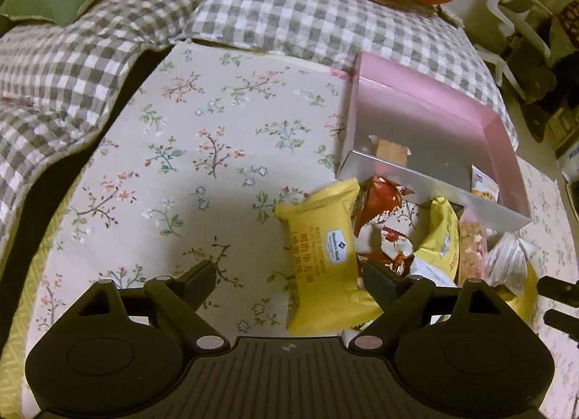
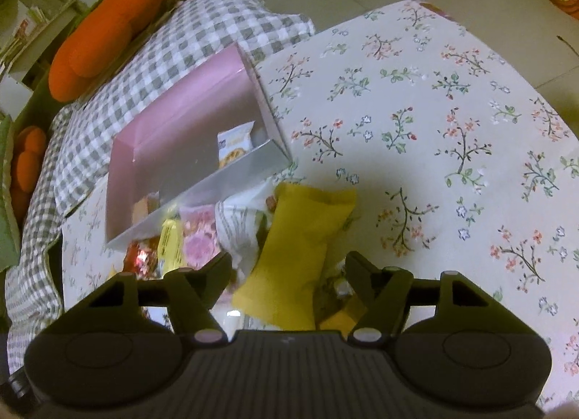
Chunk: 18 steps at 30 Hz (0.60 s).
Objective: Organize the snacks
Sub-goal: 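Grasp the yellow sandwich-biscuit pack with the left gripper while the right gripper grasps another yellow pack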
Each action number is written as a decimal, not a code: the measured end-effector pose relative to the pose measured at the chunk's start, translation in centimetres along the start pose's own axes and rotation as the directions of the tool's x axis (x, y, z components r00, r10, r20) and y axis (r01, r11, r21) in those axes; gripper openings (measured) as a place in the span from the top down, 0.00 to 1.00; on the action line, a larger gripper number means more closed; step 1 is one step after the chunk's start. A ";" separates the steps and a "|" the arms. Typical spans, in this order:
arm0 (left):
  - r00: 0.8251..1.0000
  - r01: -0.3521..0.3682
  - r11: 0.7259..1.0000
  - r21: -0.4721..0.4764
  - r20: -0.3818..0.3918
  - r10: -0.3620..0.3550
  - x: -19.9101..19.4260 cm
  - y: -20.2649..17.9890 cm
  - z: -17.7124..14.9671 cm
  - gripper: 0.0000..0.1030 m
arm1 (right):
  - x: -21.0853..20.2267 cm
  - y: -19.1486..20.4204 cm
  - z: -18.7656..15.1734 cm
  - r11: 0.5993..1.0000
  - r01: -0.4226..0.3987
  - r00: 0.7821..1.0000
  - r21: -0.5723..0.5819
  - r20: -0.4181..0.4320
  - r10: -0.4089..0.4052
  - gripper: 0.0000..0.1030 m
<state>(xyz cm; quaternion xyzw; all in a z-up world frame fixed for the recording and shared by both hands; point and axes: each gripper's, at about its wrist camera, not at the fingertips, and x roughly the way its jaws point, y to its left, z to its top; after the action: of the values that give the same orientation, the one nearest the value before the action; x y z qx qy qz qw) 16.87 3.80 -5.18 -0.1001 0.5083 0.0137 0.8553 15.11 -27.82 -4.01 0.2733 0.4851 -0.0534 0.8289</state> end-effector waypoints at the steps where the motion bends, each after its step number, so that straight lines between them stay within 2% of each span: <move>1: 1.000 -0.002 1.000 0.001 0.003 0.002 0.1 0.0 0.1 0.13 | 0.2 0.0 0.1 1.000 0.001 1.000 -0.002 0.001 -0.001 0.38; 10: 1.000 -0.004 1.000 -0.014 -0.025 0.004 2.1 0.2 0.6 0.13 | 1.5 0.9 0.1 0.997 0.030 1.000 -0.064 -0.005 -0.031 0.44; 18: 0.998 -0.011 1.000 0.002 -0.057 0.011 4.1 -0.3 0.3 0.13 | 2.9 2.3 -0.3 0.980 0.088 0.996 -0.180 0.005 -0.088 0.47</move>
<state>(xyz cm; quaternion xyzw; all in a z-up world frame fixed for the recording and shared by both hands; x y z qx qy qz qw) 19.10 3.22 -8.57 -0.0971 0.5330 0.0152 0.8404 17.22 -25.24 -5.64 0.1755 0.5010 -0.0453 0.8463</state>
